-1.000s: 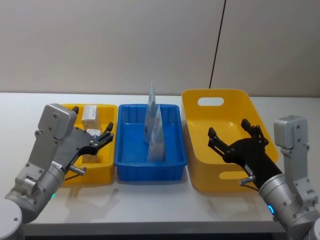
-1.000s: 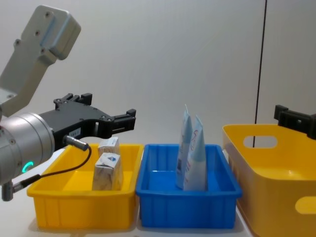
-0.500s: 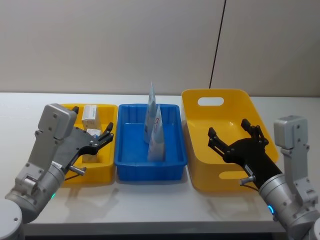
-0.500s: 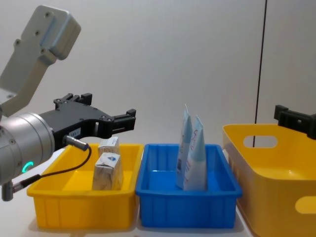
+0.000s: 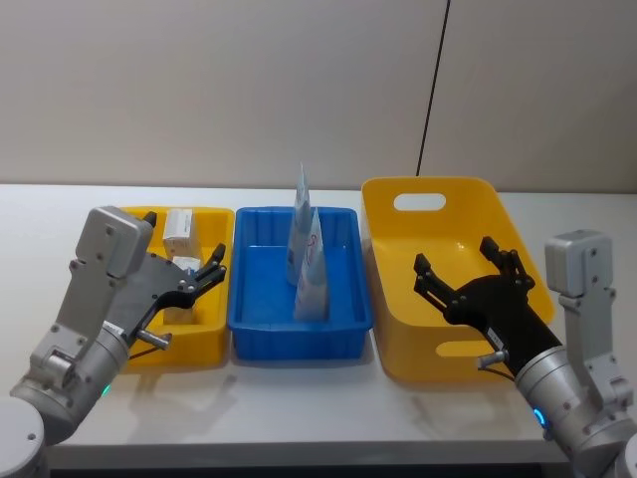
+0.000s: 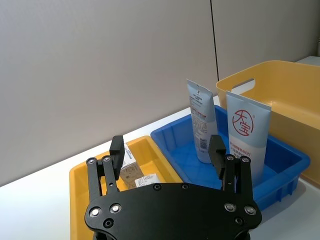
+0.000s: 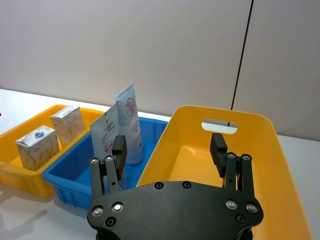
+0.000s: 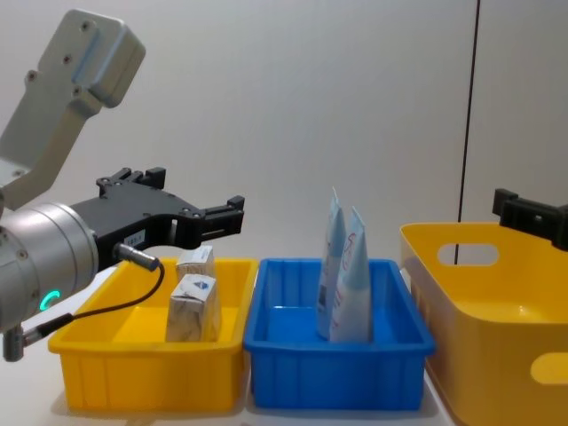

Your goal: Bimanual collaborative sorting of washing and personal care products

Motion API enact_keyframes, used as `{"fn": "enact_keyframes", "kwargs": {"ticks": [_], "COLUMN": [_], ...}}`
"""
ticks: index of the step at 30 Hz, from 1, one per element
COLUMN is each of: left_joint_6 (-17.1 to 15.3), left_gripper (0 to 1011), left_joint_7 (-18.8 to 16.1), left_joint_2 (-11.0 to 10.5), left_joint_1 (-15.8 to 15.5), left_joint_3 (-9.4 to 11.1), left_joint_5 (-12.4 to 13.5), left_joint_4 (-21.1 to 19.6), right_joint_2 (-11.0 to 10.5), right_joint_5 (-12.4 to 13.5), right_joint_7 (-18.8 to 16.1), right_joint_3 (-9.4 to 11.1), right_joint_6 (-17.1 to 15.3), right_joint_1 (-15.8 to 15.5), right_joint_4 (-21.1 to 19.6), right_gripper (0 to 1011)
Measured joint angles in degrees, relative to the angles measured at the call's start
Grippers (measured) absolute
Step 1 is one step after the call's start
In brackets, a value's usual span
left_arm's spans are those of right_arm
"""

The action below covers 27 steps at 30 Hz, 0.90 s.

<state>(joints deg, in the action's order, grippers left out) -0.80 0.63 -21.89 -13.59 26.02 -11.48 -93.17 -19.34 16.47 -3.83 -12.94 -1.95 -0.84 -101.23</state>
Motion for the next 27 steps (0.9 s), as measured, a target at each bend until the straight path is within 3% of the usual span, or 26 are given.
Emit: {"fn": "enact_keyframes", "kwargs": {"ticks": [27], "left_joint_6": [0.0], "left_gripper": [1001], "left_joint_7": [0.0], "left_joint_2": [0.0], "left_joint_1": [0.0], "left_joint_3": [0.0], "left_joint_5": [0.0], "left_joint_4": [0.0], "right_joint_2": [0.0], "right_joint_5": [0.0], "right_joint_7": [0.0], "right_joint_3": [0.0], "right_joint_6": [0.0], "right_joint_1": [0.0], "right_joint_4": [0.0], "right_gripper": [1003]}}
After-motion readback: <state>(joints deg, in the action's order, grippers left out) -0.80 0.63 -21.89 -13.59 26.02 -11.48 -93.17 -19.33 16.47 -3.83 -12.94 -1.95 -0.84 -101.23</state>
